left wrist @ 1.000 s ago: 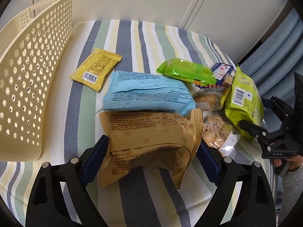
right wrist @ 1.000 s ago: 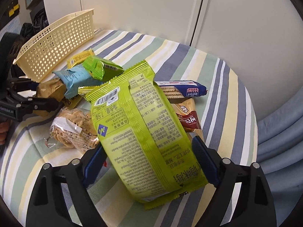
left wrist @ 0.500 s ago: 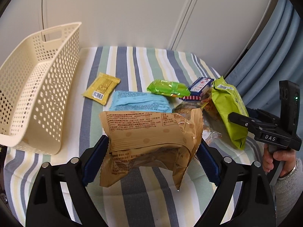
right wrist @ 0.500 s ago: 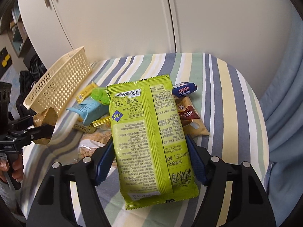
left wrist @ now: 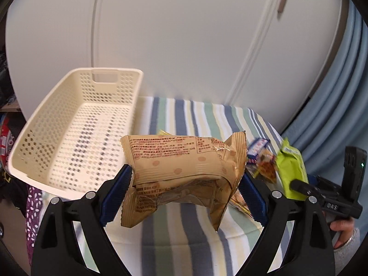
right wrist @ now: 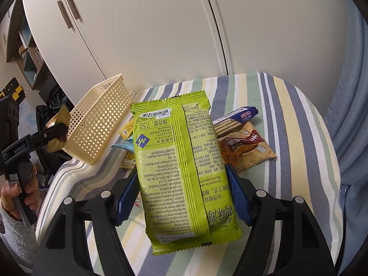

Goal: Organize snacks
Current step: 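Lift the brown bag into the basket and open the left gripper while the right gripper lifts the lime-green bag, then carry the lime-green bag over the basket and open the right gripper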

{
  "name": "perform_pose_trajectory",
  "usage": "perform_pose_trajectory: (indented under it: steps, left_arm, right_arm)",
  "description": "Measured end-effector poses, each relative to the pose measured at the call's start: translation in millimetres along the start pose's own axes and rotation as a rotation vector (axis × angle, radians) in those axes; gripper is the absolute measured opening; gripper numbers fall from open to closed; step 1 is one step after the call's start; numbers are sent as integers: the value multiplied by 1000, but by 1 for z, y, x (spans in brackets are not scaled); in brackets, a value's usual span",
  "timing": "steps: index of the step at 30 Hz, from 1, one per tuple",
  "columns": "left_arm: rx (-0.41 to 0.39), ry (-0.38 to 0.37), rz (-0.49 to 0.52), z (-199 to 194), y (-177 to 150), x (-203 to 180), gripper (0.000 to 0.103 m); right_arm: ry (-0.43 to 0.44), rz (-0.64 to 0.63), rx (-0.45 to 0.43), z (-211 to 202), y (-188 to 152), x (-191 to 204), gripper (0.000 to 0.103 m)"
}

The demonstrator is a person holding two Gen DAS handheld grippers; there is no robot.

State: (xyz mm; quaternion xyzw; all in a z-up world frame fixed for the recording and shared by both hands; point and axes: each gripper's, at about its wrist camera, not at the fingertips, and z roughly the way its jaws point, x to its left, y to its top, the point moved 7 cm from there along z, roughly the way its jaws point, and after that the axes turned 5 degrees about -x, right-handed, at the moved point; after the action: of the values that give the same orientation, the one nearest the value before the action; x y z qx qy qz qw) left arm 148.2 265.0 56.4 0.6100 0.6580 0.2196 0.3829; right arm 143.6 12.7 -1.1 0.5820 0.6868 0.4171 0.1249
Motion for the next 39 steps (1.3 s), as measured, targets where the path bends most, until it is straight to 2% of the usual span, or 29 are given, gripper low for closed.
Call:
perform_pose_trajectory:
  steps: [8, 14, 18, 24, 32, 39]
  left_arm:
    - [-92, 150, -113, -5, 28, 68, 91]
    - [-83, 209, -160, 10, 27, 103, 91]
    - [-77, 248, -198, 9, 25, 123, 100]
    - [-87, 271, -252, 8, 20, 140, 100]
    - [-154, 367, -237, -6, 18, 154, 100]
    - [-206, 452, -160, -19, 22, 148, 100]
  right_arm:
    - [22, 2, -2, 1, -1, 19, 71]
    - [36, -5, 4, 3, -4, 31, 71]
    - [51, 13, 1, 6, -3, 37, 71]
    - [69, 12, 0, 15, 0, 54, 71]
    - [139, -10, -7, 35, 25, 102, 71]
    - [218, -25, -37, 69, 75, 171, 71]
